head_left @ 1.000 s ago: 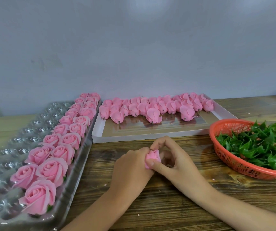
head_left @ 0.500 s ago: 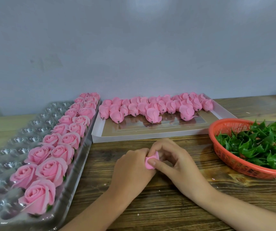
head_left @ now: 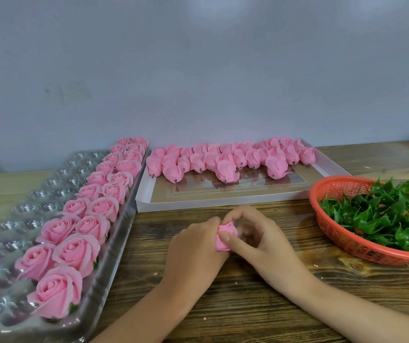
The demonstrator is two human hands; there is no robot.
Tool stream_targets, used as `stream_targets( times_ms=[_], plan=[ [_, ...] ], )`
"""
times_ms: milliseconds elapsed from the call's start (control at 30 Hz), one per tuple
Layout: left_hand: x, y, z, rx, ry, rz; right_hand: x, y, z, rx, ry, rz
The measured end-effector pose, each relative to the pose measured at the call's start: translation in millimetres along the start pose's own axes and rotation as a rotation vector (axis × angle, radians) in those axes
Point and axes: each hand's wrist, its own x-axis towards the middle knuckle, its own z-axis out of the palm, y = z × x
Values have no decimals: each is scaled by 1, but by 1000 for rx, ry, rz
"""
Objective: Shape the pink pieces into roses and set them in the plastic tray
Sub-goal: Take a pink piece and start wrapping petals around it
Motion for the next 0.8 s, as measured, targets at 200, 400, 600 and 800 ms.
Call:
stream_targets(
  times_ms=[200, 400, 600, 800],
  plan=[
    [3, -3, 2, -116, -56, -79, -1, -6, 0, -116, -31, -93],
    [3, -3, 0, -107, -40, -75, -1, -4, 0, -133, -1, -83],
    [0, 0, 0, 2, -31, 12, -1, -1, 2, -74, -11, -6],
    [0, -1, 2, -21, -23, -1, -1, -5, 0, -144, -26, -80]
  ],
)
